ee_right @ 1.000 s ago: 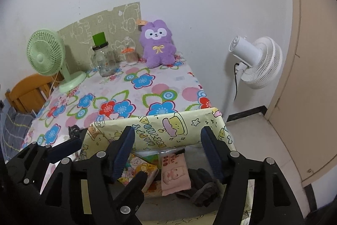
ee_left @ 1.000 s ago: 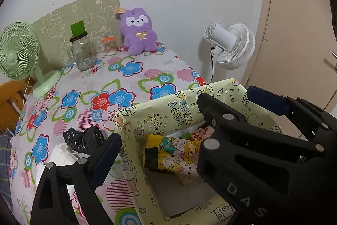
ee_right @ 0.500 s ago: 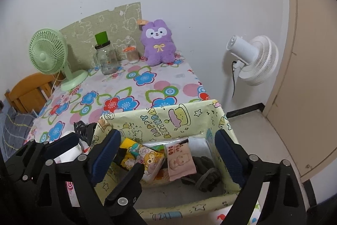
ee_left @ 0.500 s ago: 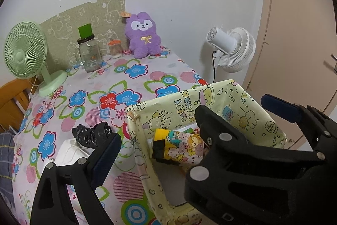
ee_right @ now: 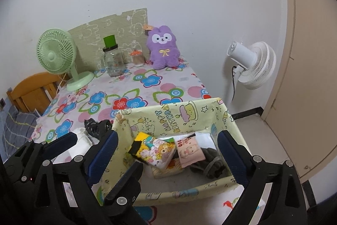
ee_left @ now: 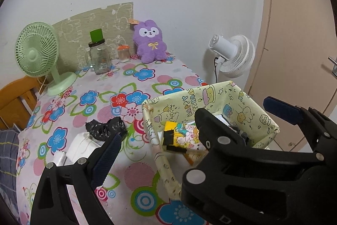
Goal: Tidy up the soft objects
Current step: 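Open both tools to drop the pink and yellow packs into the box, then move both tools back over the remaining items on the table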
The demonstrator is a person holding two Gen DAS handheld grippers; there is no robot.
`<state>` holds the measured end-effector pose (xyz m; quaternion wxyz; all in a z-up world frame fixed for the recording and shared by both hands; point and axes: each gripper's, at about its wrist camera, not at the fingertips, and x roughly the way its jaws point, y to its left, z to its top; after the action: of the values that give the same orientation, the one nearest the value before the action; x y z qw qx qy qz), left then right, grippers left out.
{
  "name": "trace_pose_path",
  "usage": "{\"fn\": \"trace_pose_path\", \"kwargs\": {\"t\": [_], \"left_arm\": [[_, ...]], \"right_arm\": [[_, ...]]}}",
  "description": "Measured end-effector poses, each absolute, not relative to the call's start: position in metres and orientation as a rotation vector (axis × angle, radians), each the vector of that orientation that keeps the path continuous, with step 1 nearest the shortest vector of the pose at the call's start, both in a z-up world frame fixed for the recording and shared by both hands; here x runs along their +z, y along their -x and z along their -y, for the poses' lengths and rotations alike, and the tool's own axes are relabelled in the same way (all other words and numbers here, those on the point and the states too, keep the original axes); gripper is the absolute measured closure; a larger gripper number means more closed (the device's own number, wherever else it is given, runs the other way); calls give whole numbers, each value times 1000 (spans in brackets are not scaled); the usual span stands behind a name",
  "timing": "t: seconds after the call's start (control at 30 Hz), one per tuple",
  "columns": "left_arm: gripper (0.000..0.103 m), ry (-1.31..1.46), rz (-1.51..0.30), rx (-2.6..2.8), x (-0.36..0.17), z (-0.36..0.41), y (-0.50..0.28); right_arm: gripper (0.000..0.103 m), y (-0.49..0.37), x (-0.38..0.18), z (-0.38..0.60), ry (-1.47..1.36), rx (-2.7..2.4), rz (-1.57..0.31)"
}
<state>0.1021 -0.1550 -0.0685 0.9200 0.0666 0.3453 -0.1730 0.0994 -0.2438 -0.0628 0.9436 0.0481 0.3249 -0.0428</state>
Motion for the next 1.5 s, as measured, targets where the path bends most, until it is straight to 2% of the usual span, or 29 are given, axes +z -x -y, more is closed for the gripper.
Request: {"fn": "trace_pose_path", "kwargs": {"t": [0.93, 1.5], "left_arm": [[7, -111, -667, -316, -68, 82, -68], [7, -99, -689, -252, -87, 28, -67]], "right_arm": [[6, -65, -57, 166, -33, -48, -599], [6, -68, -80, 116, -35, 105, -637]]}}
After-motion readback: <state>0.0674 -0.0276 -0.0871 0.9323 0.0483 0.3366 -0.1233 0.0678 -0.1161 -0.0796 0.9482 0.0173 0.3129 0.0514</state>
